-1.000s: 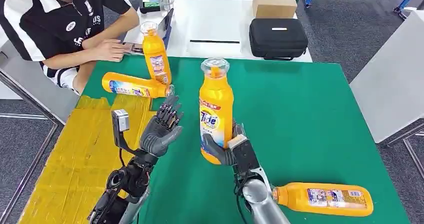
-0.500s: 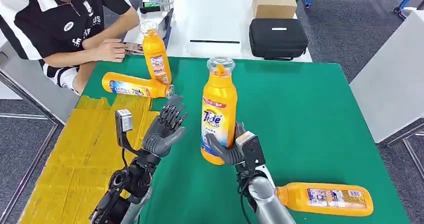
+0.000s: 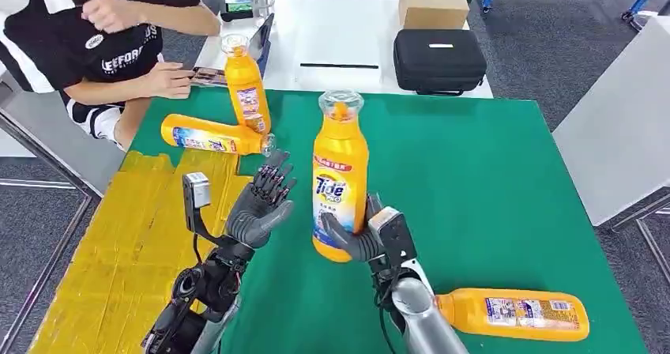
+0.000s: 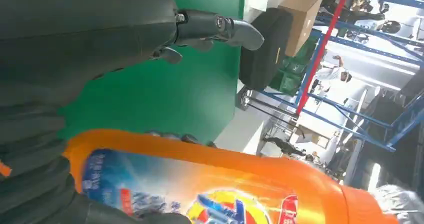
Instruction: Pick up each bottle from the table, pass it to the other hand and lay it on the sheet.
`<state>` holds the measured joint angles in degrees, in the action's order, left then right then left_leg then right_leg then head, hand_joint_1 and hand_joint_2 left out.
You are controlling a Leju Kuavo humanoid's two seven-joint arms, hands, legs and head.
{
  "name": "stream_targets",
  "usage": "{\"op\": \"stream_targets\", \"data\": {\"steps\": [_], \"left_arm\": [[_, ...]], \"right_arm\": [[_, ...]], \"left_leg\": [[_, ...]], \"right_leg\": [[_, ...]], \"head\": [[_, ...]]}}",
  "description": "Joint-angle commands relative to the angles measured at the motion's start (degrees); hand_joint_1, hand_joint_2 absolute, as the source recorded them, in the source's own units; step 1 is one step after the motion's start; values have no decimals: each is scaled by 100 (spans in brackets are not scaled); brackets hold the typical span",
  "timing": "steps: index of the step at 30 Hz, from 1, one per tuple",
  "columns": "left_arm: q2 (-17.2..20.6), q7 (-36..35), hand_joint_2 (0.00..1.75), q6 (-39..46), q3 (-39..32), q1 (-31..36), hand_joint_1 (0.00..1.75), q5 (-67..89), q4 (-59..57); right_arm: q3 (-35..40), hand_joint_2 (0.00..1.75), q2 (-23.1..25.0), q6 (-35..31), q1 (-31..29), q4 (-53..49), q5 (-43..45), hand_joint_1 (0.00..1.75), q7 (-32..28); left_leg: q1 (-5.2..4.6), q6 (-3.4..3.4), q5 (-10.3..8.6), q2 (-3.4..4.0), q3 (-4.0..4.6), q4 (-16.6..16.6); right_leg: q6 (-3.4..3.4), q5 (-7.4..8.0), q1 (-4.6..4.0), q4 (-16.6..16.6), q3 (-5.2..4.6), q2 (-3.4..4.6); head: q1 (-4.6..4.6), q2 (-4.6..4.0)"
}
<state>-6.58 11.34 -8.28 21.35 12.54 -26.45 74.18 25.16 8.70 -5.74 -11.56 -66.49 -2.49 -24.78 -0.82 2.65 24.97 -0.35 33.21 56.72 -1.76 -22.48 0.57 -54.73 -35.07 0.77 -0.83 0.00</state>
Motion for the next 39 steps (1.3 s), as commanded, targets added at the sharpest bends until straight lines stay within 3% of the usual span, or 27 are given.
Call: {"op": "stream_targets", "data": {"steps": [1, 12, 15, 18, 33, 34, 35, 39], "left_arm": [[54, 16, 175, 0, 209, 302, 0, -63, -448], [-11, 113, 175, -186, -10, 202, 0, 76, -571], [-37, 116, 175, -202, -37, 229, 0, 87, -637], [-29, 121, 175, -217, -49, 217, 0, 94, -648], [-47, 68, 175, -208, -126, 247, 0, 157, -603], [-38, 63, 175, -208, -102, 234, 141, 163, -551], [-36, 63, 175, -204, -87, 234, 173, 164, -534], [-29, 62, 175, -190, -32, 205, 175, 170, -481]], "right_arm": [[490, 175, -114, 2249, -526, 1069, 559, 175, 68], [1309, 175, -88, 3560, -898, 2109, 230, 175, 45], [1389, 175, -116, 3592, -901, 2108, 118, 175, 122], [1400, 175, -114, 3547, -885, 2140, 75, 175, 154], [1386, 175, -85, 3478, -921, 2407, -39, 175, 259], [1335, 175, -79, 3383, -873, 2350, -36, 175, 324], [1310, 175, -83, 3349, -841, 2309, -29, 175, 348], [1202, 175, -144, 3244, -763, 2176, 55, 175, 422]], "left_leg": [[6, -14, 8, 3, -27, -6], [8, -18, 13, -5, -31, -6], [20, -40, 38, 3, -70, 2], [8, -16, 10, -7, -22, -3], [10, -21, 17, -10, -29, 3], [5, -14, 7, -12, -14, -1], [8, -19, 14, -11, -24, 1], [6, -13, 8, -14, -13, -1]], "right_leg": [[4, -7, -6, 8, 27, -5], [6, -11, -7, 7, 35, -5], [14, -33, -20, 2, 74, -6], [5, -9, -8, 5, 27, -6], [7, -17, -10, 1, 34, -12], [4, -9, -5, 2, 17, -11], [6, -15, -7, 1, 28, -12], [4, -10, -6, 2, 17, -12]], "head": [[-2, 0], [0, 0], [0, 0], [-2, 0], [2, 0], [0, 0], [-2, 0], [0, 0]]}}
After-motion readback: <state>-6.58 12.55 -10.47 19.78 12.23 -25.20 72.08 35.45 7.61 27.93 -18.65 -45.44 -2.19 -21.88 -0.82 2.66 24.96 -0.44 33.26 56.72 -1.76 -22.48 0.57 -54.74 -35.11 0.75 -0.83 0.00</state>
